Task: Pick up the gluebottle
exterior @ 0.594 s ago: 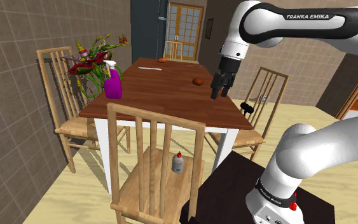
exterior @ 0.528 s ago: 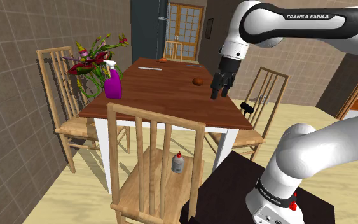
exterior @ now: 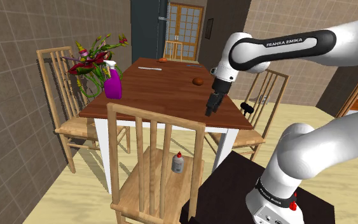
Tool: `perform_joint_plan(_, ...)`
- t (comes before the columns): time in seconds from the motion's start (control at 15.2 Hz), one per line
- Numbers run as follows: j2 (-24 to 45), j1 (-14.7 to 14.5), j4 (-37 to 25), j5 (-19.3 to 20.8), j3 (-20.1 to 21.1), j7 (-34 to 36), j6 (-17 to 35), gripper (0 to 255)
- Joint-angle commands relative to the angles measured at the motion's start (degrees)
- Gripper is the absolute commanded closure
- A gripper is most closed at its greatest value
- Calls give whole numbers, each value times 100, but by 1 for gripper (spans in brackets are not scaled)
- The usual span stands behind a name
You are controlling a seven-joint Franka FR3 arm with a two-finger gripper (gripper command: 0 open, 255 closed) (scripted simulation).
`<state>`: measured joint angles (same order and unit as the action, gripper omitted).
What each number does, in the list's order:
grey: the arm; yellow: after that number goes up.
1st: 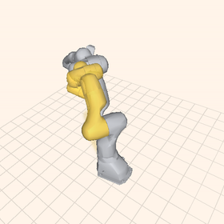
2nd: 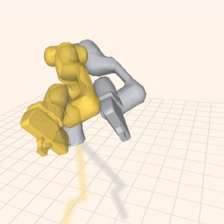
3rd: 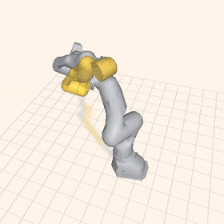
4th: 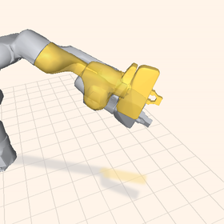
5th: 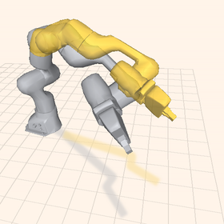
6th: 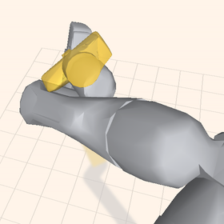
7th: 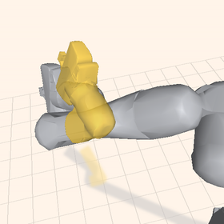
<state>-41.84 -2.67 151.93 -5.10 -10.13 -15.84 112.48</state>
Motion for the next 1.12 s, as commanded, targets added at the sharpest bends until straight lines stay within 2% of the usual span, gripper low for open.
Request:
perform_joint_plan(0.0, 154, -109, 291, -48, -188, -433, 480, 0)
perform_joint_plan(0.33, 976, -537, 693, -341, -750, -1621, 1703, 0)
perform_joint_plan(0.59, 1896, -1132, 774, -933, -1313, -2825, 2638, 0)
perform_joint_plan(0.79, 2719, -1782, 668, -1802, -1809, -4024, 3201, 0)
perform_joint_plan(0.92, 3340, -2256, 498, -2677, -2113, -5031, 3424, 0)
perform_joint_plan(1.06, 4023, -2626, 243, -3729, -2290, -6155, 3465, 0)
